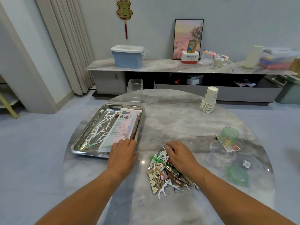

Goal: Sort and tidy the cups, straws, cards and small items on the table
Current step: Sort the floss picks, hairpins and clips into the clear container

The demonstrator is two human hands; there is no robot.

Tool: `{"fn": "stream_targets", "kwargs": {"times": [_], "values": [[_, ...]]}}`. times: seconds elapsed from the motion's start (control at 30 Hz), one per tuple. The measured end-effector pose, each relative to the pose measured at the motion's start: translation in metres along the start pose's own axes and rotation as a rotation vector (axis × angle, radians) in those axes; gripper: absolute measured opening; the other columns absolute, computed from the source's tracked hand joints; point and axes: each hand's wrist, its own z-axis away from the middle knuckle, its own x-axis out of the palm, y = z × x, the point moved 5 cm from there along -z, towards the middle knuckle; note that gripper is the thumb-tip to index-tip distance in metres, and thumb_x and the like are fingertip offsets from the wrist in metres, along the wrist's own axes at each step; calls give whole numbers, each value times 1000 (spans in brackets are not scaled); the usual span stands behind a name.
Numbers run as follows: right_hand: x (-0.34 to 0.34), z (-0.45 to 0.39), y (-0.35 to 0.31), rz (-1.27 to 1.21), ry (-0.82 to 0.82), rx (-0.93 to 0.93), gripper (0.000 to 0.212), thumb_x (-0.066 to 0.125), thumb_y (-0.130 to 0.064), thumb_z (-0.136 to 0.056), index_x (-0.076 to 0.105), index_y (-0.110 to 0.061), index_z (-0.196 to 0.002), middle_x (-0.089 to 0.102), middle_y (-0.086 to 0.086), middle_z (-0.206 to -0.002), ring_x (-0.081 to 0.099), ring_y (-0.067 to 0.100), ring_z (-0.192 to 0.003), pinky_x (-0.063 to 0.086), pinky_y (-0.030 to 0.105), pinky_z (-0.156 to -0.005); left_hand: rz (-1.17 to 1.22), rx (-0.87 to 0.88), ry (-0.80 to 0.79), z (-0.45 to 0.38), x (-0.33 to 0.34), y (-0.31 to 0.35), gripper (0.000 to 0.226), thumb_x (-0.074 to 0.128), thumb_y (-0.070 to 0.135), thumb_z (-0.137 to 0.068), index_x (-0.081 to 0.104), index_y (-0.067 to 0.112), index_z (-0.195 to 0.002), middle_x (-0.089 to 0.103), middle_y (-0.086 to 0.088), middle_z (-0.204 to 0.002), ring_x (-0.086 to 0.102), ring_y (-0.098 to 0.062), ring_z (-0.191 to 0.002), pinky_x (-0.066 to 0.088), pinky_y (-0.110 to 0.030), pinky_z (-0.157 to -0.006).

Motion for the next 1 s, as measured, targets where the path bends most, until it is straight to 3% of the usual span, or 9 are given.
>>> {"fn": "stream_targets", "kwargs": {"times": [0.13,0.27,0.37,0.53,0.63,0.7,0.8,0.9,1.0], "values": [[4,-7,-28,-37,-23,-29,36,50,-31,-104,65,-17,-134,64,2,-135,56,17,-126,41,25,-100,-55,-50,-79,5,5,-5,25,52,10,-92,53,25,-111,67,2,-102,58,-26,-92,27,-36,-73],[1,-6,-41,-46,-50,-30,36,52,-28,-103,65,-18,-135,63,1,-138,58,16,-127,42,28,-104,-43,-46,-95,9,-2,0,28,49,4,-91,53,25,-110,68,0,-103,57,-26,-94,25,-35,-71],[-1,-4,-44,11,-101,-16,34,53,-27,-103,65,-20,-135,63,-1,-138,58,16,-127,44,31,-106,-6,-3,-138,15,-9,8,24,52,12,-93,55,24,-113,69,-1,-104,60,-26,-94,28,-34,-71],[-3,-1,-47,64,-182,-2,32,58,-24,-101,67,-22,-132,65,-2,-136,59,15,-125,45,30,-105,119,9,-152,21,-19,12,24,50,50,-98,58,28,-104,70,4,-93,64,-23,-85,40,-33,-65],[-3,2,-50,45,-189,0,32,59,-25,-101,67,-23,-132,65,-3,-135,60,14,-124,45,29,-104,175,-94,2,11,-32,-6,20,54,41,-98,62,30,-113,69,6,-106,62,-21,-96,46,-35,-79],[-1,2,-51,13,-183,9,31,59,-26,-101,67,-25,-131,66,-3,-134,60,14,-123,45,28,-103,134,-192,103,2,-36,-27,34,64,39,-93,59,28,-125,63,3,-121,55,-21,-112,41,-36,-95],[4,3,-51,6,-179,9,29,59,-27,-101,68,-27,-129,67,-4,-131,61,11,-120,45,25,-100,147,-393,-11,-5,-24,-58,74,72,55,-82,43,25,-143,47,-4,-145,41,-27,-135,32,-43,-112],[8,-1,-54,2,-184,10,30,58,-28,-101,68,-26,-129,67,-3,-132,61,13,-121,47,29,-103,227,-529,-164,-4,-1,-72,102,70,74,-70,30,26,-151,45,-8,-149,41,-32,-137,32,-50,-113],[6,-10,-57,-25,-171,14,31,58,-28,-101,67,-26,-130,66,-3,-134,60,15,-123,47,31,-104,273,-558,-173,-11,8,-72,111,71,74,-64,22,29,-152,51,-8,-141,47,-34,-130,37,-51,-106]]}}
